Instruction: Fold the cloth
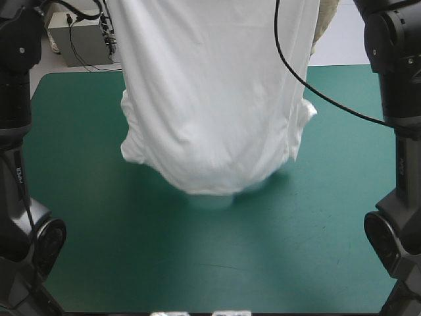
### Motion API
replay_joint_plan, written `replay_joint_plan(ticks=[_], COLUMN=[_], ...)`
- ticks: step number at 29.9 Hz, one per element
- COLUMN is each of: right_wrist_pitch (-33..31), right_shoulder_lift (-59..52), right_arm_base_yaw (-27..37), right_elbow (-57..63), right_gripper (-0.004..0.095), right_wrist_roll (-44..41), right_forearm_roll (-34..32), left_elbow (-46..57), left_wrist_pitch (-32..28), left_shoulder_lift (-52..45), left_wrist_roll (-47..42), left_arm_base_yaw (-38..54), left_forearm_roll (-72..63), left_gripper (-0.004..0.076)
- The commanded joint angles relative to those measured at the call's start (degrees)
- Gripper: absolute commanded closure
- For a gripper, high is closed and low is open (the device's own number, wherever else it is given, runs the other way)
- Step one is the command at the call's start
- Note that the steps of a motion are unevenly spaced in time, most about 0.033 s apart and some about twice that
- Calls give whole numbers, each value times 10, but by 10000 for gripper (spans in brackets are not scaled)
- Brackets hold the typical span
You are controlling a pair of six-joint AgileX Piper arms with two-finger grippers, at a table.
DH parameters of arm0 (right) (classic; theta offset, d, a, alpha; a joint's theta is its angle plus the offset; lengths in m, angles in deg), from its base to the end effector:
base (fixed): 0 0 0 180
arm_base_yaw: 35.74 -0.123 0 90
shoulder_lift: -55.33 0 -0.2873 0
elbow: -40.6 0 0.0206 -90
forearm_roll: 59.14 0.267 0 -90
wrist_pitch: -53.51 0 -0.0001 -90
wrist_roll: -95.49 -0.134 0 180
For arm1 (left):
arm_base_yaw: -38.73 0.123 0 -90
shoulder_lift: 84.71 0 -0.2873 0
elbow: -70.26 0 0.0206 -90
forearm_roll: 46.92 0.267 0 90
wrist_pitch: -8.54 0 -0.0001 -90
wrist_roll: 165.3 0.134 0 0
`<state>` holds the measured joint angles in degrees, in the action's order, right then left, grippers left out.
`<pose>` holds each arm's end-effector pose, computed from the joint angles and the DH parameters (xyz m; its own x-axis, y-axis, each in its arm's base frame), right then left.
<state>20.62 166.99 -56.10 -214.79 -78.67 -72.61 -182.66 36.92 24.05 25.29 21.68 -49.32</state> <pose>0.3538 0.1132 0.6662 0.3986 -0.1652 -0.9021 -0.1224 0.9653 -0.2308 0.3364 -0.1060 0.6818 0.4573 0.0139 -0.8892 0.2455 0.9590 0.1413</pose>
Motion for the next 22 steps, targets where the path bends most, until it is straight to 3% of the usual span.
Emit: replay_joint_plan(ticks=[1,7,9,14,18,22], right_wrist_pitch=[102,78,30,-121,-196,-299], right_shoulder_lift=[-22,-4,18,93,141,162], right_arm_base_yaw=[3,17,30,60,90,129], right_elbow=[-13,-13,-13,-12,-12,-4], right_gripper=[925,925,925,925,925,925], right_wrist_roll=[-5,-58,-95,-99,-58,-40], right_forearm_roll=[-33,-36,-24,44,151,227], left_elbow=[-11,-10,-10,-1,46,141], left_wrist_pitch=[-132,-121,-88,68,156,175], left_shoulder_lift=[-9,17,37,103,121,114], left_wrist_roll=[0,0,0,-13,-36,-54], left_arm_base_yaw=[0,0,0,14,27,43], left_forearm_roll=[7,17,17,18,15,-11], left_gripper=[733,733,733,733,733,733])
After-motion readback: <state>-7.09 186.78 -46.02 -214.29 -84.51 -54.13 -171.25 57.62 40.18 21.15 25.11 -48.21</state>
